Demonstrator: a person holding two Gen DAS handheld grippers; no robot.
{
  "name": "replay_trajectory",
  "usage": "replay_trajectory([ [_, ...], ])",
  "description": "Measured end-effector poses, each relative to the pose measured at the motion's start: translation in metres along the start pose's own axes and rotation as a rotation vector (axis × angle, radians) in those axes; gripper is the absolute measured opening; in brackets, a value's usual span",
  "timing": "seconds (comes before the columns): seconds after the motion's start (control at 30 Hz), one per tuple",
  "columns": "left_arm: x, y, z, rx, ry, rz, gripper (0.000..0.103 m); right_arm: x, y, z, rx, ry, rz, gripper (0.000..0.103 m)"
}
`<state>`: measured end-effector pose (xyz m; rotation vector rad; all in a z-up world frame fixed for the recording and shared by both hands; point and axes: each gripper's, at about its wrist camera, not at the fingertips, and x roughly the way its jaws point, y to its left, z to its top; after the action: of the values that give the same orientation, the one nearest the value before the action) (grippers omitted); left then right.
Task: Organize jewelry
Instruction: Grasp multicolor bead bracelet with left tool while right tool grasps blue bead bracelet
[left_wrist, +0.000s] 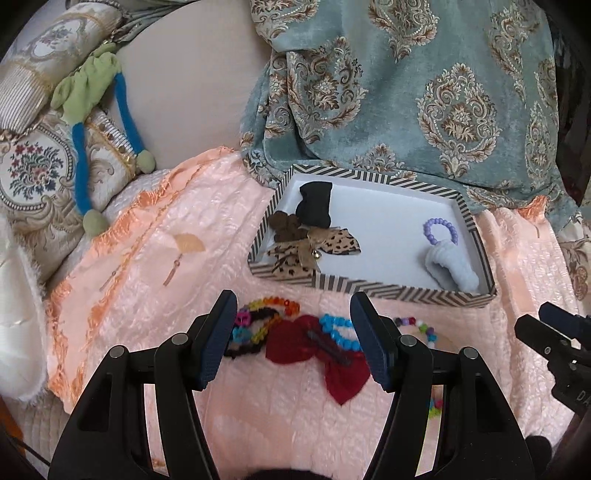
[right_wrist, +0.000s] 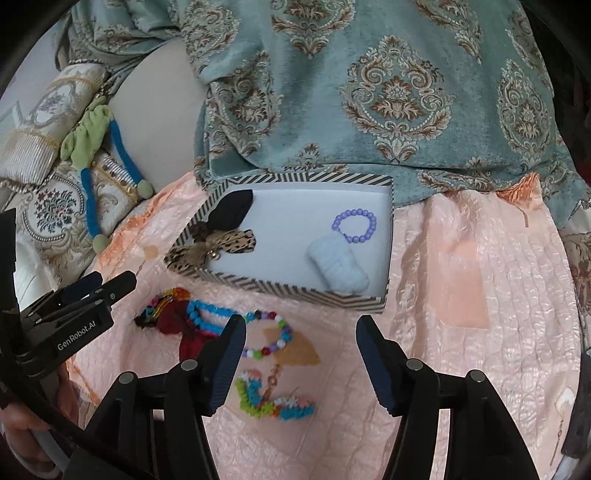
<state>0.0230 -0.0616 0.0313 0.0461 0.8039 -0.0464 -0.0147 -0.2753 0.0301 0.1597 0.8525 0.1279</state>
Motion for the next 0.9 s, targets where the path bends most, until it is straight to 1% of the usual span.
replay_trajectory([
  [0.2,-0.013,0.017,-0.003,-0.056,0.029,-0.070,0.064,-0.009,-0.001,-0.010,0.010,0.002,0.009,0.060],
  [0.37,-0.016,0.035,-0.004,-0.114,0.063,-0.124,0.064,-0.008,-0.005,-0.020,0.021,0.024,0.028,0.060],
  [0.57,-0.003,0.051,-0.013,-0.165,0.119,-0.139,0.064,0.006,-0.007,-0.031,0.011,0.066,0.052,0.060],
  [0.7,0.013,0.069,-0.021,-0.237,0.167,-0.139,0.064,0.018,-0.003,-0.033,-0.008,0.082,0.075,0.059],
  [0.73,0.017,0.073,-0.022,-0.252,0.174,-0.133,0.064,0.021,-0.002,-0.033,-0.011,0.085,0.081,0.057],
  [0.77,0.020,0.078,-0.023,-0.268,0.178,-0.127,0.064,0.024,-0.001,-0.033,-0.016,0.090,0.084,0.052],
  [0.9,0.031,0.100,-0.025,-0.343,0.191,-0.106,0.064,0.040,0.008,-0.030,-0.039,0.108,0.093,0.048],
])
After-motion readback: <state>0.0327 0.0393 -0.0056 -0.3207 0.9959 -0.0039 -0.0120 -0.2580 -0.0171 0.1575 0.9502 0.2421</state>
